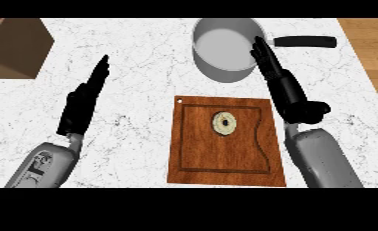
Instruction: Pick the cupcake from the cutting board and place it in the pot
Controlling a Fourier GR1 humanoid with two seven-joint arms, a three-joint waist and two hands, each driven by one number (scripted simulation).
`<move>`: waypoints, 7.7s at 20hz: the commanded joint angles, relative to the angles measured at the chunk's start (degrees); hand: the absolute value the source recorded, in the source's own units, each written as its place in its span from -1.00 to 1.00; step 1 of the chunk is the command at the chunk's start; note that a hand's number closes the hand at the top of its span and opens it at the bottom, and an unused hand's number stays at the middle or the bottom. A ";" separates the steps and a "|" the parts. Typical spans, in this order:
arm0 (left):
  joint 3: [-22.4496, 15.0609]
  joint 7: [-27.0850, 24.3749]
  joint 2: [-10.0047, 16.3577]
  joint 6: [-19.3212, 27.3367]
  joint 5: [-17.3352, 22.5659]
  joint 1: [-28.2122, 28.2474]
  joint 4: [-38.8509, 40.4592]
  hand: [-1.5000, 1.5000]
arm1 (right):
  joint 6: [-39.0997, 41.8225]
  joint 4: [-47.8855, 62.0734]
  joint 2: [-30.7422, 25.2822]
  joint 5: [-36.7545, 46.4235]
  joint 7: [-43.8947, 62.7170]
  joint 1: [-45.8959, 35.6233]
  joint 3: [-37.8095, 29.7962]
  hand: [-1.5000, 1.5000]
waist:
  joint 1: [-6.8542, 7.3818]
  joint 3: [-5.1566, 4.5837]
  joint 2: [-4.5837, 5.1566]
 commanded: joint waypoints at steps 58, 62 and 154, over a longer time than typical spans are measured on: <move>2.42 7.19 -10.74 -17.50 10.94 18.22 -14.89 0.00 | 30.65 -11.93 2.66 38.21 69.78 -9.15 15.43 -1.00 | 0.75 1.65 -1.47; 6.44 7.12 -11.50 -20.40 12.33 12.88 -8.63 0.00 | 29.91 -7.78 4.72 41.83 65.24 -7.99 15.26 -1.00 | 0.63 1.64 -1.36; 10.65 9.62 -19.87 -25.46 4.33 15.04 -11.29 0.00 | 18.73 12.40 -16.76 37.16 22.75 -31.23 -16.83 1.00 | 1.98 1.64 -1.02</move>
